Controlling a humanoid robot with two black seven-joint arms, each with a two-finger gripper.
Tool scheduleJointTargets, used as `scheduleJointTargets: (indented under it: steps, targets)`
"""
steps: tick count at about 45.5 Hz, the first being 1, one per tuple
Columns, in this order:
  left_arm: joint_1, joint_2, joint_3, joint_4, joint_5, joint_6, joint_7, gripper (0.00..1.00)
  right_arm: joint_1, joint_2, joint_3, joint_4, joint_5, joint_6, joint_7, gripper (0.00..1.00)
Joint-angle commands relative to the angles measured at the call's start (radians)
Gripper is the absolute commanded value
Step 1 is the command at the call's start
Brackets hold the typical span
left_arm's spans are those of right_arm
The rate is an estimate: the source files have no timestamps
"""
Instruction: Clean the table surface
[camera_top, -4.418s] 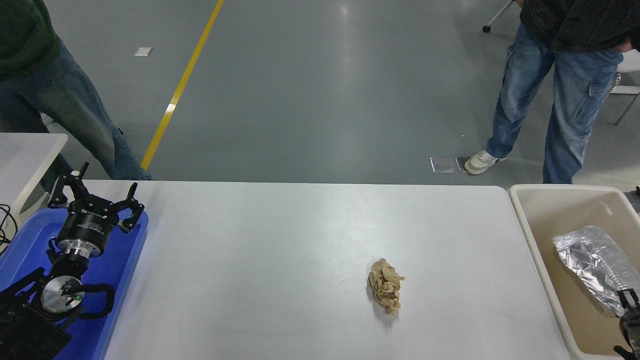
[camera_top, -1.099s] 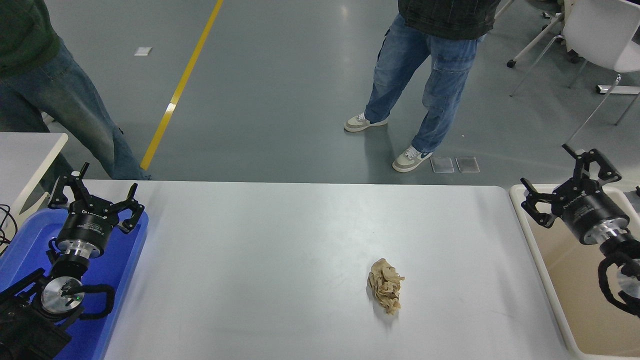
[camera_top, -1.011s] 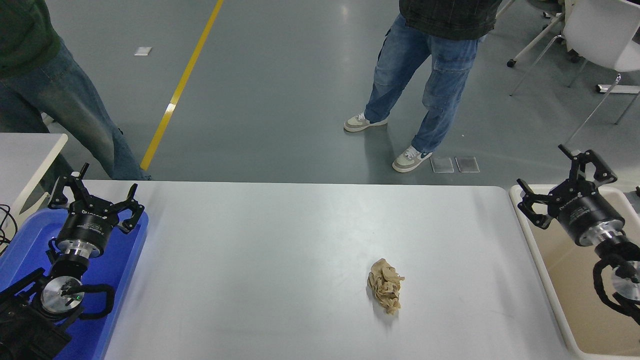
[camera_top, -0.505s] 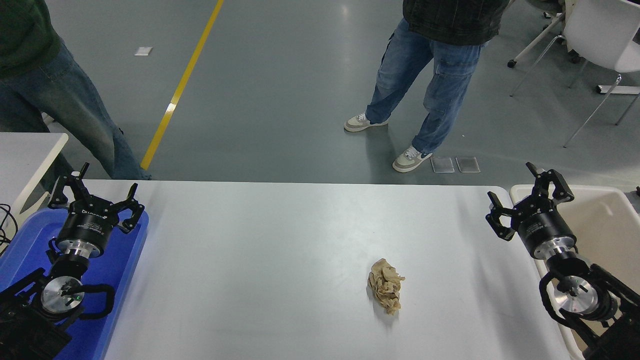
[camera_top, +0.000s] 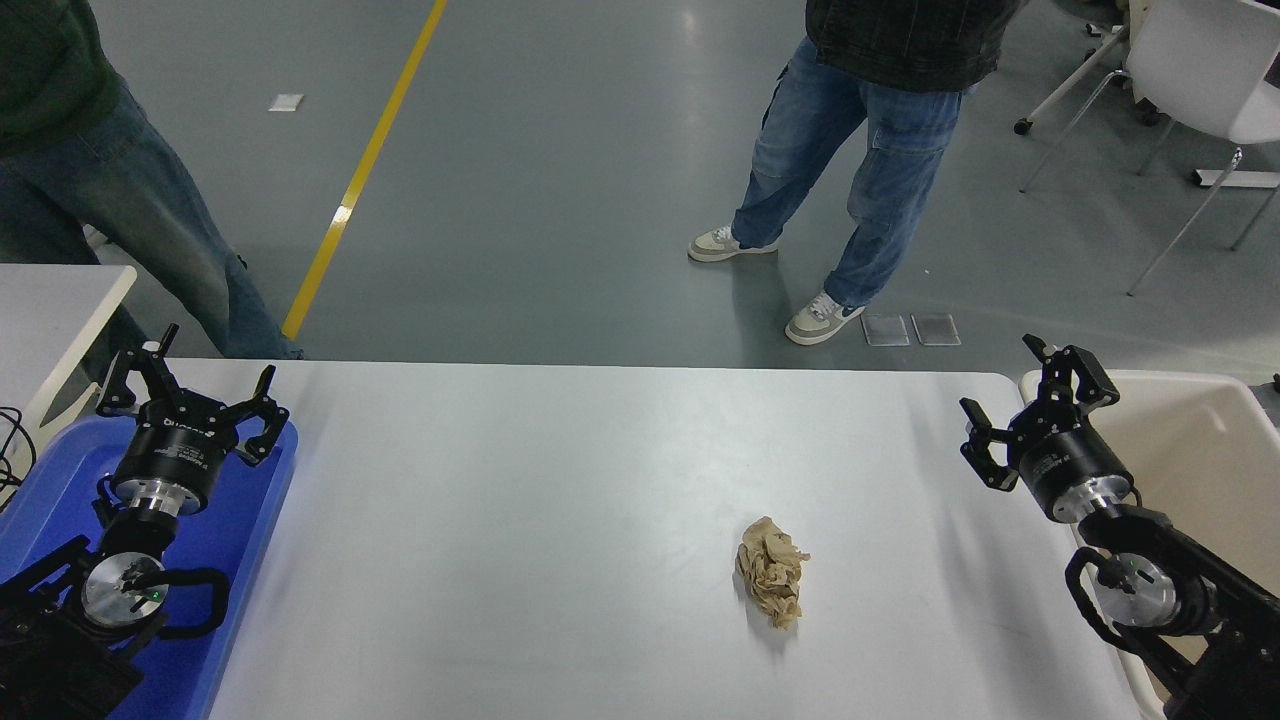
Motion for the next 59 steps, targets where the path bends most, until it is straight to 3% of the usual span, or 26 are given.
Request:
scheduleJointTargets:
  steps: [1,5,14,23,31,48,59]
  targets:
    - [0.000,0.000,-0.001,0.000,0.000,0.000,0.000,1.00,0.098,-0.122,-0.193,0.235,-0.191,-0.318,-0.199,0.99]
    - [0.000,0.000,-0.001,0.000,0.000,0.000,0.000,1.00,0.136,-0.131,-0.260,0.301,-0.268,-0.422,-0.303,0.99]
    - [0.000,0.000,0.001,0.000,0.000,0.000,0.000,1.00,0.174,-0.262,-0.354,0.545,-0.448,-0.384,-0.412,0.99]
    - [0.000,0.000,0.001,0.000,0.000,0.000,0.000,1.00,0.214,-0.336,-0.403,0.595,-0.568,-0.208,-0.411,0.99]
    - [0.000,0.000,0.001,0.000,0.000,0.000,0.000,1.00,0.224,-0.336,-0.444,0.621,-0.824,-0.201,-0.402,0.99]
    - [0.000,0.000,-0.001,0.000,0.000,0.000,0.000,1.00,0.533,-0.152,-0.912,0.594,-0.949,-0.198,-0.397,0.99]
    - [0.000,0.000,-0.001,0.000,0.000,0.000,0.000,1.00,0.553,0.042,-1.012,0.465,-0.950,-0.191,-0.400,0.99]
